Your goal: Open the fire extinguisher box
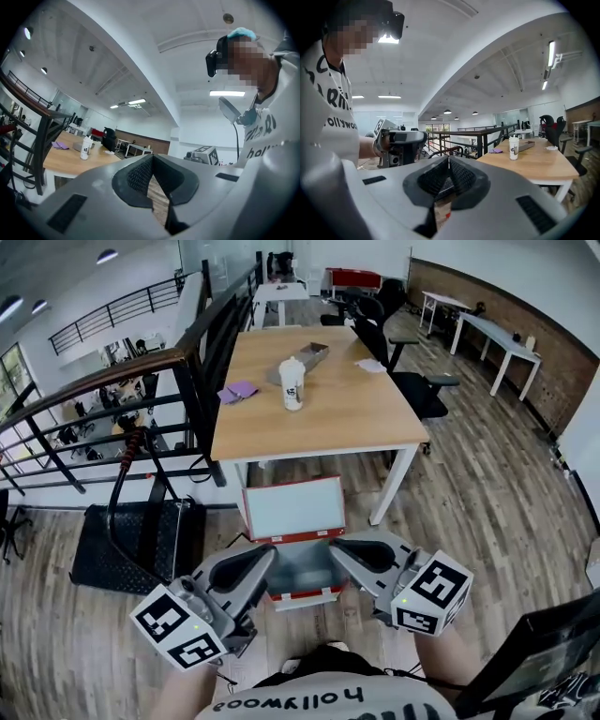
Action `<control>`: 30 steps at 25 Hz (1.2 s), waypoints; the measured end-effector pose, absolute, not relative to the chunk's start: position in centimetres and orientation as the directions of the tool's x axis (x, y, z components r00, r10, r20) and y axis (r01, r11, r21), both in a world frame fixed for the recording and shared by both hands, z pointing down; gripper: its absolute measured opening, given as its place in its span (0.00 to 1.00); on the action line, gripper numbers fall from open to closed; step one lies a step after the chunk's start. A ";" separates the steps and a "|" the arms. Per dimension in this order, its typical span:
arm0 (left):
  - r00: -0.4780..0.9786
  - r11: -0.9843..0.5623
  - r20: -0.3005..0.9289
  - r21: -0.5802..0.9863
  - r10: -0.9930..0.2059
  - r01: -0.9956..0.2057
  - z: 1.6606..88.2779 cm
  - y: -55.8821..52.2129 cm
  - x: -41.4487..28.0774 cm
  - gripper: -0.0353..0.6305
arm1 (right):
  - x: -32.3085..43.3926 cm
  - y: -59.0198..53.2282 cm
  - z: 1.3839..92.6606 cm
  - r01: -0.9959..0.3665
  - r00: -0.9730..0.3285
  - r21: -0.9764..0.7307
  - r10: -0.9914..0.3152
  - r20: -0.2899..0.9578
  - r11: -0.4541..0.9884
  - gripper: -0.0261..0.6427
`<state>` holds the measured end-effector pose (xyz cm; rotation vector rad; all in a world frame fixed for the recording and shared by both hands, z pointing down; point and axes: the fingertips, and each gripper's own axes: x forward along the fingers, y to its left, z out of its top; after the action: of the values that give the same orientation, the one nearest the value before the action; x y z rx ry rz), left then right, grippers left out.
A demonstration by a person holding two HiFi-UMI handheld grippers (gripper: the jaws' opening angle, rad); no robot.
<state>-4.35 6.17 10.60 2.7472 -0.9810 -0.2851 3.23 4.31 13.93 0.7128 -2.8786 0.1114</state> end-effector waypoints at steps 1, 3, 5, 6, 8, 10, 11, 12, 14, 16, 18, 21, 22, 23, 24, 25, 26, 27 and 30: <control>0.766 -0.764 -0.117 0.259 -0.632 -0.591 10.5 6.5 -4.5 0.06 | 3.1 4.8 13.8 -0.478 -0.866 -0.028 -0.466 0.183 0.878 0.06; 0.781 -0.779 -0.115 0.249 -0.614 -0.576 10.6 7.3 -4.7 0.06 | 2.9 5.5 13.5 -0.505 -0.855 -0.039 -0.493 0.163 0.862 0.06; 0.795 -0.788 -0.099 0.249 -0.599 -0.563 11.0 7.9 -4.9 0.06 | 2.6 6.1 13.1 -0.520 -0.850 -0.059 -0.509 0.138 0.852 0.06; 0.800 -0.791 -0.094 0.254 -0.592 -0.556 11.2 8.2 -4.9 0.06 | 2.4 6.5 13.0 -0.524 -0.848 -0.062 -0.514 0.131 0.849 0.06; 0.810 -0.798 -0.091 0.266 -0.580 -0.541 11.5 8.6 -5.0 0.06 | 2.3 7.1 13.0 -0.532 -0.843 -0.059 -0.522 0.126 0.845 0.06; 0.816 -0.802 -0.087 0.268 -0.572 -0.534 11.8 8.9 -4.9 0.06 | 2.2 7.6 13.3 -0.535 -0.841 -0.064 -0.524 0.133 0.843 0.06; 0.819 -0.804 -0.081 0.265 -0.569 -0.532 12.0 9.0 -4.7 0.06 | 2.2 7.8 13.6 -0.534 -0.841 -0.068 -0.522 0.141 0.843 0.06; 0.821 -0.806 -0.073 0.261 -0.566 -0.532 12.2 9.2 -4.4 0.06 | 2.3 8.1 13.9 -0.533 -0.841 -0.072 -0.519 0.151 0.843 0.06; 0.823 -0.806 -0.055 0.246 -0.566 -0.538 12.5 9.3 -3.9 0.06 | 2.5 8.3 14.2 -0.527 -0.843 -0.074 -0.510 0.170 0.847 0.06; 0.811 -0.796 -0.049 0.237 -0.583 -0.557 12.7 9.1 -3.6 0.06 | 2.8 8.3 14.4 -0.517 -0.848 -0.083 -0.497 0.184 0.852 0.06; 0.801 -0.786 -0.061 0.247 -0.596 -0.566 12.7 9.0 -3.1 0.06 | 3.1 8.3 14.4 -0.504 -0.856 -0.100 -0.481 0.189 0.858 0.06; 0.803 -0.786 -0.058 0.257 -0.594 -0.563 12.8 9.0 -2.0 0.06 | 3.9 8.1 14.2 -0.499 -0.860 -0.109 -0.476 0.185 0.860 0.06; 0.801 -0.783 -0.051 0.257 -0.596 -0.567 12.8 9.0 -1.8 0.06 | 4.1 8.0 14.3 -0.499 -0.860 -0.112 -0.475 0.186 0.860 0.06; 0.800 -0.781 -0.046 0.256 -0.598 -0.569 12.8 9.0 -1.6 0.06 | 4.2 8.0 14.4 -0.498 -0.861 -0.114 -0.474 0.186 0.860 0.06; 0.801 -0.781 -0.044 0.257 -0.597 -0.568 12.8 9.1 -1.5 0.06 | 4.3 7.9 14.5 -0.498 -0.861 -0.116 -0.473 0.188 0.859 0.06; 0.801 -0.781 -0.043 0.260 -0.597 -0.568 12.8 9.1 -1.5 0.06 | 4.4 7.9 14.6 -0.499 -0.860 -0.116 -0.474 0.190 0.859 0.06; 0.800 -0.779 -0.041 0.264 -0.598 -0.569 12.8 9.1 -1.5 0.06 | 4.5 7.7 14.6 -0.500 -0.859 -0.115 -0.475 0.193 0.858 0.05; 0.798 -0.775 -0.040 0.270 -0.601 -0.571 12.9 9.1 -1.6 0.06 | 4.5 7.6 14.6 -0.503 -0.857 -0.114 -0.477 0.193 0.857 0.05; 0.790 -0.763 -0.035 0.288 -0.612 -0.578 13.0 9.0 -2.0 0.06 | 4.6 7.3 14.8 -0.508 -0.855 -0.120 -0.482 0.193 0.853 0.05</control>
<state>-2.01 9.02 12.99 2.7186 -0.9212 -0.1839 4.57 7.32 14.75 0.7719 -2.8724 0.2499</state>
